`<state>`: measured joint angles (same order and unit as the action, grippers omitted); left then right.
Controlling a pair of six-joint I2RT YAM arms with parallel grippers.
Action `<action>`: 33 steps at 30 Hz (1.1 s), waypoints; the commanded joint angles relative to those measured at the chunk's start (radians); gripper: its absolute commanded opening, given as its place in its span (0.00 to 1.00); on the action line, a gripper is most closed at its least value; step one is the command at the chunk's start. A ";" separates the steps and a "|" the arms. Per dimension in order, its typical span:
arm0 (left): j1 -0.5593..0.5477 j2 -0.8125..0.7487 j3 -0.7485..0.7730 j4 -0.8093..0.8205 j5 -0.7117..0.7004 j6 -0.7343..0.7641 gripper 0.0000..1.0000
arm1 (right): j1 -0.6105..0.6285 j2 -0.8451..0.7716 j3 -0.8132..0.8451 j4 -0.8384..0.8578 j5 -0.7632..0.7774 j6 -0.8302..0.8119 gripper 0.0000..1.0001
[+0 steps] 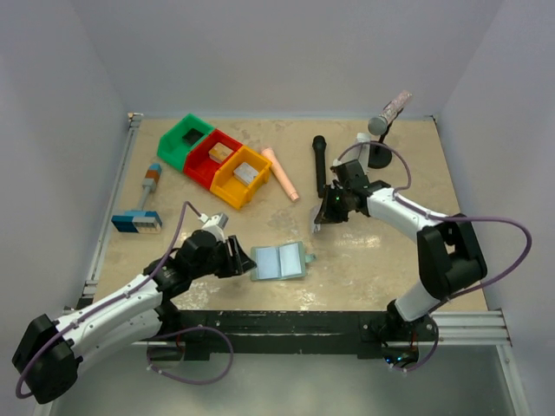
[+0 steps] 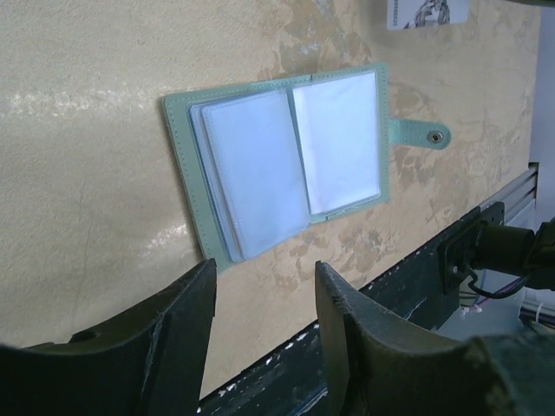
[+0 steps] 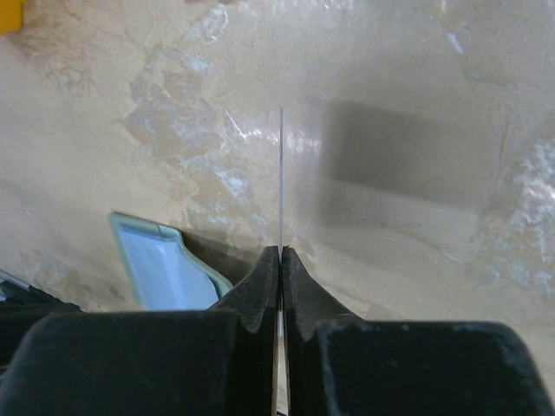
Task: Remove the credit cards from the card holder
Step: Place the credit card at the center of the board.
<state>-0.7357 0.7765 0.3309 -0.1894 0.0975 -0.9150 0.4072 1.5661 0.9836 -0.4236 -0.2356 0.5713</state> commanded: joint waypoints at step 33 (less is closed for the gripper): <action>-0.002 0.023 0.048 -0.065 -0.018 0.033 0.54 | -0.033 0.137 0.076 -0.004 -0.039 -0.022 0.31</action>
<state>-0.7353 0.8093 0.3477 -0.2649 0.0956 -0.8970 0.3836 1.7596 1.0721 -0.4042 -0.2962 0.5564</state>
